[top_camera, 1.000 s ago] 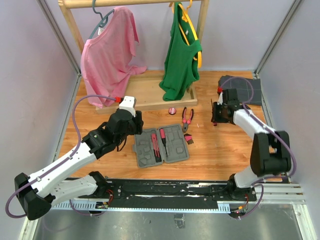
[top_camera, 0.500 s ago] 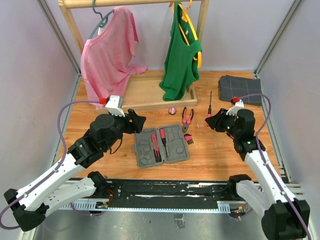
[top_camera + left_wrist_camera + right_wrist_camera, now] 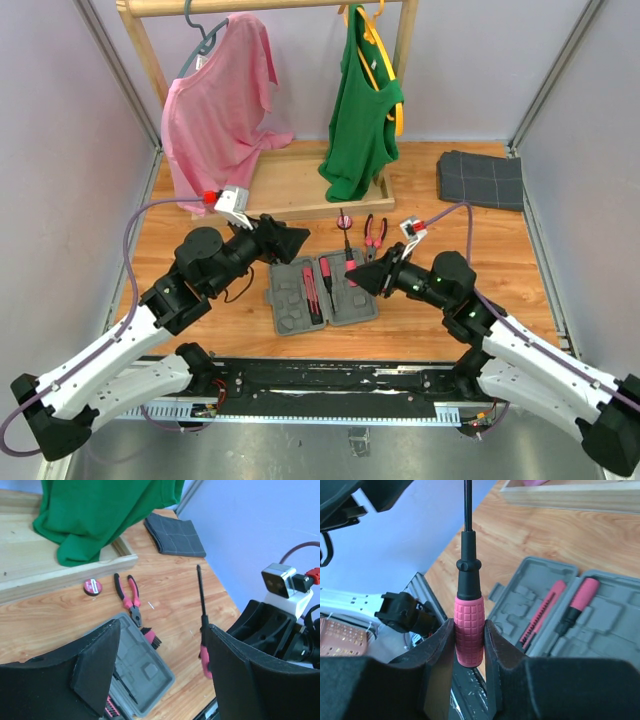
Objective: Sort the tools into containers
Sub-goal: Pick up the screwdriver from the center of the board, then place the screwdriver in the storage box.
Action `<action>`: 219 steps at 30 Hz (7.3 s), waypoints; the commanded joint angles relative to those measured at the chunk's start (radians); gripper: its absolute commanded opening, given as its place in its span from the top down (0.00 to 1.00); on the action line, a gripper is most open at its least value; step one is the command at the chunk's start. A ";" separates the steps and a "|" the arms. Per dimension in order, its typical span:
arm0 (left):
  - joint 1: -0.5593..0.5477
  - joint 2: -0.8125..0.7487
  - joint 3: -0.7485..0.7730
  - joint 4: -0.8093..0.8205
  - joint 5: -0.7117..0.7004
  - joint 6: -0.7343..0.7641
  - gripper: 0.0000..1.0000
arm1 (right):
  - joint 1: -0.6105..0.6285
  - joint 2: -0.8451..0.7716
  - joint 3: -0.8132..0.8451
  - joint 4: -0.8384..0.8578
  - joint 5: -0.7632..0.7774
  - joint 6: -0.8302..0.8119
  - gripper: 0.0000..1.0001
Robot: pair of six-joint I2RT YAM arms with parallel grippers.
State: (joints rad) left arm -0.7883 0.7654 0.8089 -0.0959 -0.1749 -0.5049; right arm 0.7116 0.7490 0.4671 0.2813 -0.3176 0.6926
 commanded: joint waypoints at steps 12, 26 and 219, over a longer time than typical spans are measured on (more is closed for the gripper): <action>0.004 0.006 -0.103 0.167 0.065 -0.145 0.27 | 0.263 0.175 0.011 0.312 0.127 -0.001 0.97; 0.004 0.051 -0.130 0.263 0.162 -0.179 0.56 | 0.299 0.265 0.051 0.352 0.044 -0.034 0.95; 0.086 0.378 -0.342 0.402 -0.292 0.014 0.36 | 0.228 0.676 0.262 -0.471 0.431 0.165 0.81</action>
State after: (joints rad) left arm -0.7082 1.1362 0.4377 0.2909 -0.4583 -0.5007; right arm 0.9619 1.4185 0.7456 -0.2138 0.1261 0.8230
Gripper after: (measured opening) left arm 0.644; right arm 0.217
